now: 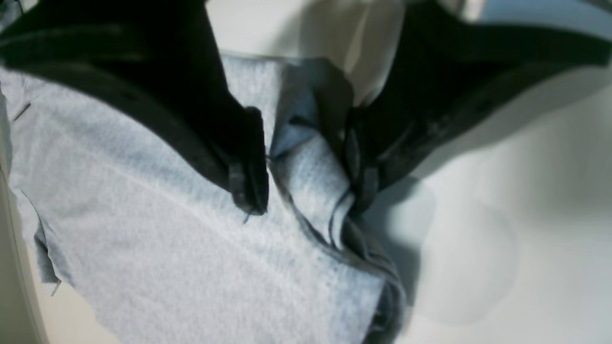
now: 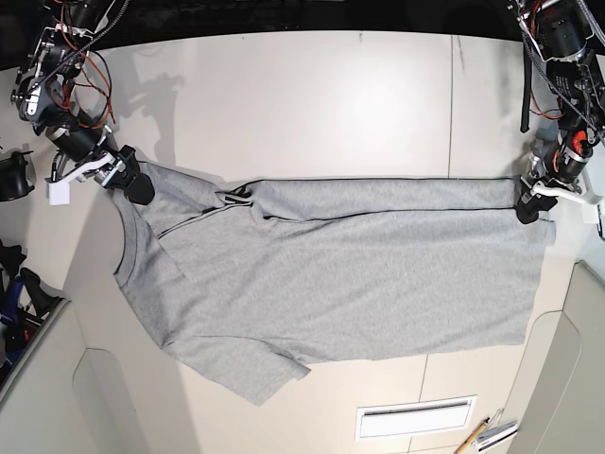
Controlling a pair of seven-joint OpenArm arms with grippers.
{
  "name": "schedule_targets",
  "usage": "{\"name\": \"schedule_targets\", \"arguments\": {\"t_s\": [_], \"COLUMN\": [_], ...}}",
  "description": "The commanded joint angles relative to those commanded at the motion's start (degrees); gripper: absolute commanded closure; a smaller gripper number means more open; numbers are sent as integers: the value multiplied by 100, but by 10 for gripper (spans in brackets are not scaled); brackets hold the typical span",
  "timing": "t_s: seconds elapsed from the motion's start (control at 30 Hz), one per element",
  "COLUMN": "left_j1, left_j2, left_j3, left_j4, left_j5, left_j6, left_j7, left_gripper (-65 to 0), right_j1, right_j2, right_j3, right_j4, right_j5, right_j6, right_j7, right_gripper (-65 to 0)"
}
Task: Fold the T-shirt properly
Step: 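Grasp the folded shirt edge again with both grippers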
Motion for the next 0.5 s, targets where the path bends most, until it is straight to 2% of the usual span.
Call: {"name": "schedule_targets", "arguments": {"t_s": [0.23,0.3,0.37,0.4,0.5], "left_j1": [0,-2,-2,-2,-4], "left_j2": [0,0,0,0,0], "left_j3": [0,0,0,0,0], "left_j4": [0,0,0,0,0], "left_j5": [59,59,57,57,59], "left_j6": [-2,-4,-4,-4,-9], "left_j7": [0,0,-2,-2,-2], "left_gripper": [-244,-149,-88,-86,-83], "right_j1": [275,273,275,275,275], "right_j2": [-28,-28,-26,-26,-26], "right_j3": [-321,-452,-608,-678,-817], "right_j4": [-2,-2,-2,-2,-2], "right_j5": [-210,-345,-525,-588,-699], "right_j6": [-9,-9,-48,-48,-48], "right_j7": [203,323,487,557,664], "right_gripper": [-411,-409,-403,-357,-137]}}
